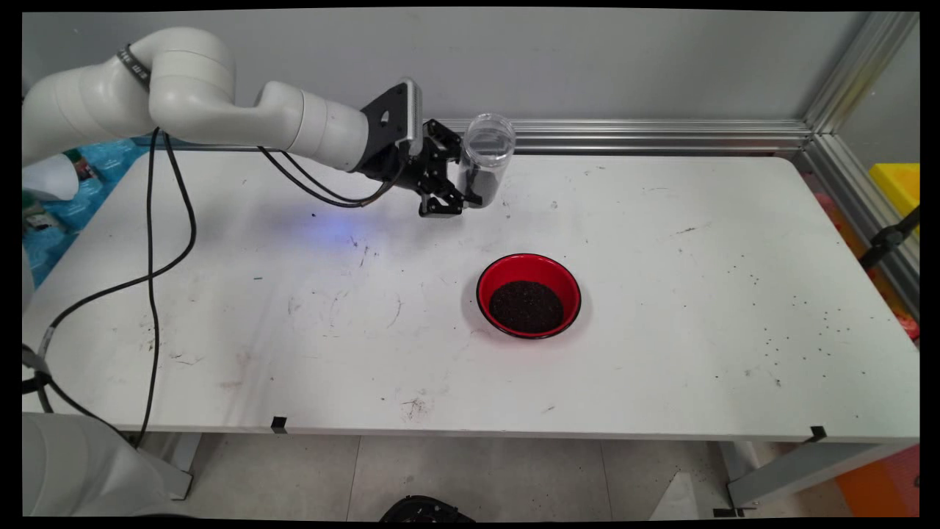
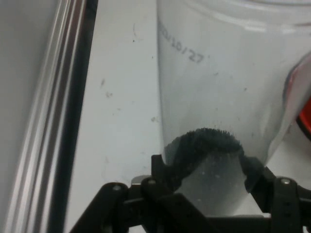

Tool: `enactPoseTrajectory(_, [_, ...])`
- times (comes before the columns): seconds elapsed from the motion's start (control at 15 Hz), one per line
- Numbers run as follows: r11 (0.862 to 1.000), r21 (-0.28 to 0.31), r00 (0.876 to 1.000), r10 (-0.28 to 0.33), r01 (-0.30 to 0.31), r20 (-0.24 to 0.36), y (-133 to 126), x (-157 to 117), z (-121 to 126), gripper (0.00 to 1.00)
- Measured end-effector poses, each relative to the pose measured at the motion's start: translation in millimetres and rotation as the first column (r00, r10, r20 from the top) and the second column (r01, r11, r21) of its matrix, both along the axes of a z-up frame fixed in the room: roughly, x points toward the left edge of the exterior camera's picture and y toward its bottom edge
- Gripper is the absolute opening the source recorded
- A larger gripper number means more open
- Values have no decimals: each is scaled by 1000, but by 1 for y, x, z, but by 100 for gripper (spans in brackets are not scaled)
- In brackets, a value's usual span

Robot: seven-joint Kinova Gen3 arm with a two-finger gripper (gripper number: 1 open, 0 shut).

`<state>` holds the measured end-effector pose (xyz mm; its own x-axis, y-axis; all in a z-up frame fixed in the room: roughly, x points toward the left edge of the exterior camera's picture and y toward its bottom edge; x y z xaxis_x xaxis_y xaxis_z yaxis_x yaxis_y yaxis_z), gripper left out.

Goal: Pour the black seasoning powder in the red bowl

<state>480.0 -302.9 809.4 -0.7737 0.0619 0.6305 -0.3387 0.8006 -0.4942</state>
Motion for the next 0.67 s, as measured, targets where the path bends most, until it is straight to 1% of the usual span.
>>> enactPoseTrajectory(0.13, [998, -43, 999, -34, 36, 40, 1, -3, 2, 0])
enactPoseTrajectory(0.27, [991, -104, 992, -79, 89, 103, 2, -7, 4, 0])
enactPoseTrajectory(0.33, [983, -137, 986, -100, 118, 135, 1, -9, 5, 0])
enactPoseTrajectory(0.47, [969, -183, 974, -130, 165, 185, 0, -12, 5, 0])
enactPoseTrajectory(0.6, [952, -222, 960, -157, 210, 233, -1, -16, 5, 0])
enactPoseTrajectory(0.67, [940, -243, 949, -172, 238, 264, -2, -18, 4, 0])
